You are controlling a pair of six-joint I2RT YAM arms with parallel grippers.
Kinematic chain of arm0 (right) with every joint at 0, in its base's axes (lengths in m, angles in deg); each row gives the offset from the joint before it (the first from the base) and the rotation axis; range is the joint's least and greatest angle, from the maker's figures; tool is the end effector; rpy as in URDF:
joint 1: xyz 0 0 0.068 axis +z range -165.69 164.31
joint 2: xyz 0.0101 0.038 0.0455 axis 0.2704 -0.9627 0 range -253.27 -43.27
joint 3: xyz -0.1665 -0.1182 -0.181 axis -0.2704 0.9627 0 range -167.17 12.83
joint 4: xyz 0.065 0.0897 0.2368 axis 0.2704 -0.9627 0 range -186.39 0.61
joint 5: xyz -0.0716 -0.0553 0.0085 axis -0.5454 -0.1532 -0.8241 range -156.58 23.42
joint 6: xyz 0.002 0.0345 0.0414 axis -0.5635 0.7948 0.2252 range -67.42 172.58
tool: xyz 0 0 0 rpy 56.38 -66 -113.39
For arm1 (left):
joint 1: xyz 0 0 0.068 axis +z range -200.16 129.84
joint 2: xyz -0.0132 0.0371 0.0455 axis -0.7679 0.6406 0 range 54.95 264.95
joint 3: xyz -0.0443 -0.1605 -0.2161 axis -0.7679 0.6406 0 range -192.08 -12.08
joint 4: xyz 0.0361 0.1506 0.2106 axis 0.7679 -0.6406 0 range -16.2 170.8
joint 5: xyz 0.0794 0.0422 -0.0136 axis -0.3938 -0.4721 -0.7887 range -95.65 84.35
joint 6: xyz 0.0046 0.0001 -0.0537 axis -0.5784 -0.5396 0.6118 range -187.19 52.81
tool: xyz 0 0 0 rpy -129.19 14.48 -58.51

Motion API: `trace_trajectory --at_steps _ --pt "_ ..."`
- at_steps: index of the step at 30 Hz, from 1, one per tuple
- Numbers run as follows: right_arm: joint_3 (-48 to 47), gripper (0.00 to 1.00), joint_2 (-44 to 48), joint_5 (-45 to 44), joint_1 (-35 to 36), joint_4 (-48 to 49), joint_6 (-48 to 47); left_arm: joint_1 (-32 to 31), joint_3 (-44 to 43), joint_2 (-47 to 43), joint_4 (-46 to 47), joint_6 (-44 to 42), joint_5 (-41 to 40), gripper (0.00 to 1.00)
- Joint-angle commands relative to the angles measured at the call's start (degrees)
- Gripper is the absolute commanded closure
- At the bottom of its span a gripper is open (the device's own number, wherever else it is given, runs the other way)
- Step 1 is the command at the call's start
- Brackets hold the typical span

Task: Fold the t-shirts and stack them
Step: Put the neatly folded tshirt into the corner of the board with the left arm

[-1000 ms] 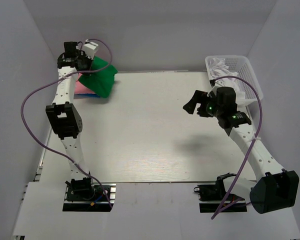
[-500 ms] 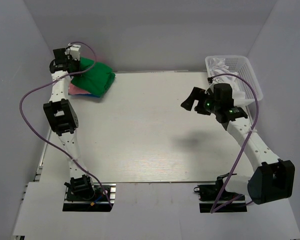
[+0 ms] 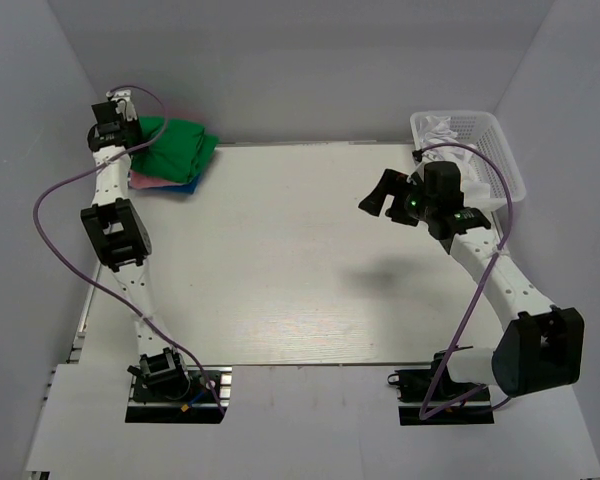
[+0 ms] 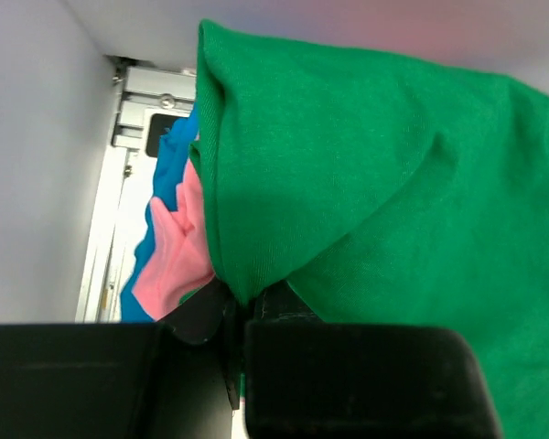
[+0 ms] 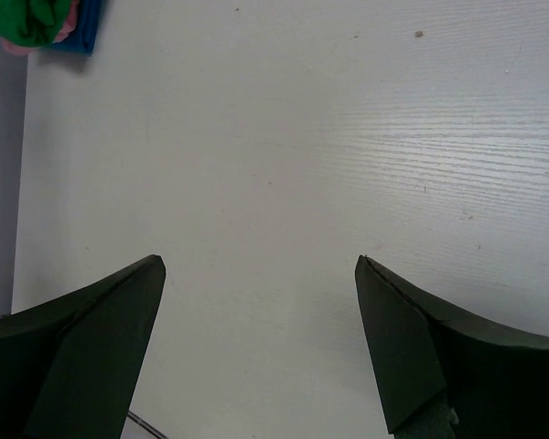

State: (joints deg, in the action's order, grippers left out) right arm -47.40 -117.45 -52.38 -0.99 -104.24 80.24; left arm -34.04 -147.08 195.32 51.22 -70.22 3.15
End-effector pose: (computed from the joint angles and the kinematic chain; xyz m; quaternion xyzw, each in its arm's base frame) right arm 0.2834 0.0833 0.3145 0.0339 0.8558 0.2817 0.4326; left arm 0.5418 0.1509 0.2560 -0.0655 0.8825 0.0096 0.4656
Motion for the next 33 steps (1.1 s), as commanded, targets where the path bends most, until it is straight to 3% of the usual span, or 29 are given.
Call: trace_trajectory --at_steps 1,5,9,11,12,13,14,15,16,22,25,28,33 --pt "-2.18 0.1 -0.36 0.74 0.15 2.11 0.03 1.45 -0.09 -2.65 3.66 4.61 -3.1 1.0" --pt "-2.53 0.1 -0.97 0.92 0.15 2.02 -0.24 1.46 1.66 -3.7 4.71 5.92 -3.79 1.0" --pt "-1.83 0.1 -0.89 0.92 0.24 2.63 -0.06 2.69 10.69 -7.74 11.9 8.64 0.86 1.0" --pt "-1.47 0.1 -0.8 0.92 0.33 2.9 0.11 3.22 12.74 -8.36 14.63 12.23 -2.26 1.0" --pt "-1.47 0.1 -1.06 1.1 0.24 2.81 0.2 3.22 10.57 -6.8 12.73 13.21 -3.77 0.9" --pt "-1.47 0.1 -0.89 1.27 0.24 2.9 0.2 3.74 8.55 -5.39 10.79 14.44 -4.92 0.74" --pt "-1.47 0.1 -1.15 1.53 0.33 2.99 0.03 3.74 4.09 -4.07 8.69 16.28 -6.76 0.47" --pt "-1.3 0.1 -0.98 1.62 0.24 2.9 0.2 3.74 2.22 -2.84 5.01 16.3 -6.78 0.08" --pt "-1.47 0.1 -0.89 1.62 0.24 2.81 -0.06 3.74 0.8 -1.96 3.76 16.3 -7.73 0.0" --pt "-1.38 0.1 -1.24 2.15 0.15 2.55 -0.41 3.74 12.38 -9.58 9.8 20.42 -11.07 0.0" --pt "-1.12 0.1 -1.5 3.03 0.24 3.16 -0.33 3.74 13.01 -10.73 7.01 24.72 -12.49 0.0" --pt "-0.77 0.1 -1.94 3.73 0.24 3.69 -0.15 3.74 13.01 -11.35 6.12 25.53 -7.76 0.0" --pt "-0.24 0.1 -1.68 3.82 0.33 4.22 -1.2 1.99 20.63 -18.53 9.26 24.65 -5.38 0.0"
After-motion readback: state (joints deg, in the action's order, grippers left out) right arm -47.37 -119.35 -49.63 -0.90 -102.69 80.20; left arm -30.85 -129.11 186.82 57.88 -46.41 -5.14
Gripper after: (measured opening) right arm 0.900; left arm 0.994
